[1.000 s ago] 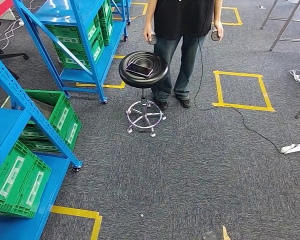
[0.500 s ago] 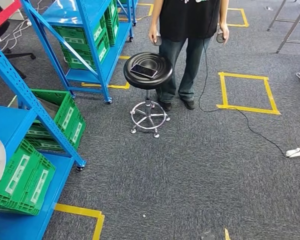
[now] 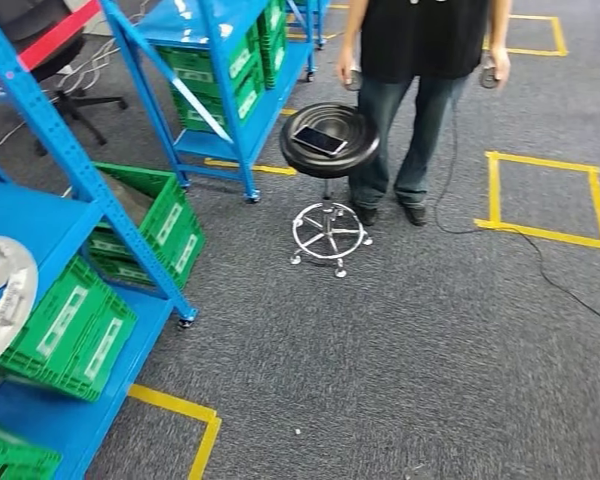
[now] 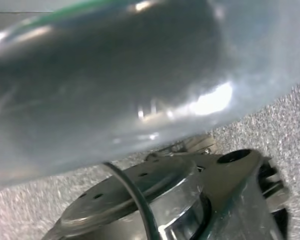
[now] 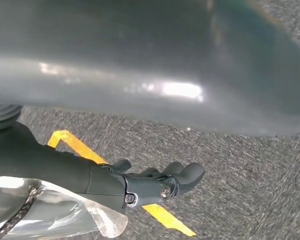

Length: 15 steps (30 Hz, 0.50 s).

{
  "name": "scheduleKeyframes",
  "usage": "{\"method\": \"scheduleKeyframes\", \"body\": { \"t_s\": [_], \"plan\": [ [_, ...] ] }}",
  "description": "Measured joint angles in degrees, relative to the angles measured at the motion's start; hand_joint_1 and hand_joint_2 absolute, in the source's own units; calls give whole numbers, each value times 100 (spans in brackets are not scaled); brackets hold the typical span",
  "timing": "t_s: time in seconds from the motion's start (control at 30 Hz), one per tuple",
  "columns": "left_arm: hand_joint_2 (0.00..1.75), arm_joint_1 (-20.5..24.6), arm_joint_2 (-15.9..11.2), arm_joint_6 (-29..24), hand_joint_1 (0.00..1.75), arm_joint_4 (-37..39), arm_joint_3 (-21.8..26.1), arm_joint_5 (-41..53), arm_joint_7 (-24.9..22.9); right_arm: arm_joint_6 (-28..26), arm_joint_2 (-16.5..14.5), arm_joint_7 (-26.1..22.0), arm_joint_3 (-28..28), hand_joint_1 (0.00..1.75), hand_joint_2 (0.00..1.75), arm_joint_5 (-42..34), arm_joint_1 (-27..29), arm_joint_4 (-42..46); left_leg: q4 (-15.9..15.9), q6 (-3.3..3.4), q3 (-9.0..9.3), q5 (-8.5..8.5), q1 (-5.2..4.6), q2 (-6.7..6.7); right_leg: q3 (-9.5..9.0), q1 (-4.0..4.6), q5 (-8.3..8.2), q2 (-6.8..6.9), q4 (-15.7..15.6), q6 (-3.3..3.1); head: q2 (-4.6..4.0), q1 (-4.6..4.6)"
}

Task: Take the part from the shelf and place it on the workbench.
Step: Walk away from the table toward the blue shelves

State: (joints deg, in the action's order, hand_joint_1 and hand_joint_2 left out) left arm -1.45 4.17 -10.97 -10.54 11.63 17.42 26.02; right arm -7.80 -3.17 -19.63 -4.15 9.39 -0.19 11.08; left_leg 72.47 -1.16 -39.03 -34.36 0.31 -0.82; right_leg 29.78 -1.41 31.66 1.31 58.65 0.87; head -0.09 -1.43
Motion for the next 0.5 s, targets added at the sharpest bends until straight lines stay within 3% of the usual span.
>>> {"method": "scheduleKeyframes", "body": {
  "t_s": [0.03,0.07,0.13,0.2,0.27,0.33,0.4,0.47,0.5],
  "plan": [
    [0,-3,2,0,0,0,0,0,1,0,0,-3,0,0,0,-1,8,0,223,4,-108,-40,0,19,-11,15,16,85,0,-17,0,0],
    [0,-13,3,0,0,0,0,0,2,0,0,-7,0,0,0,-1,9,0,236,17,-117,34,-2,29,-29,26,33,157,0,-28,0,1],
    [0,-35,3,0,0,0,1,1,6,0,0,-22,0,0,0,-1,5,0,-322,78,144,435,-22,131,-88,41,77,281,-1,-34,0,-1],
    [0,-28,2,-1,0,0,2,4,11,0,0,-40,0,0,0,-1,3,0,-957,159,450,683,-101,426,-130,62,127,401,-6,-12,0,-4],
    [0,-4,-2,-4,0,0,3,7,16,3,-1,-50,0,0,0,1,-5,0,-1194,215,543,645,-173,569,-152,85,157,536,-15,26,0,-3],
    [0,-16,-1,-7,0,0,5,9,19,8,-1,-55,0,0,0,3,-36,1,-1287,255,559,635,-170,442,-186,82,193,630,-21,71,0,-7],
    [0,-33,-1,-9,0,0,8,10,22,11,-1,-63,0,0,0,3,-63,2,-1361,309,594,667,-134,308,-94,65,349,379,194,116,0,-1],
    [0,-10,-2,-10,0,0,10,11,26,11,0,-67,0,0,0,3,-59,1,-1386,356,606,684,-112,158,252,53,639,12,849,139,0,15],
    [0,3,0,-10,0,0,11,11,26,11,0,-65,0,0,0,3,-46,1,-1386,371,606,686,-110,73,469,51,758,-69,1225,146,0,18]
  ]
}}
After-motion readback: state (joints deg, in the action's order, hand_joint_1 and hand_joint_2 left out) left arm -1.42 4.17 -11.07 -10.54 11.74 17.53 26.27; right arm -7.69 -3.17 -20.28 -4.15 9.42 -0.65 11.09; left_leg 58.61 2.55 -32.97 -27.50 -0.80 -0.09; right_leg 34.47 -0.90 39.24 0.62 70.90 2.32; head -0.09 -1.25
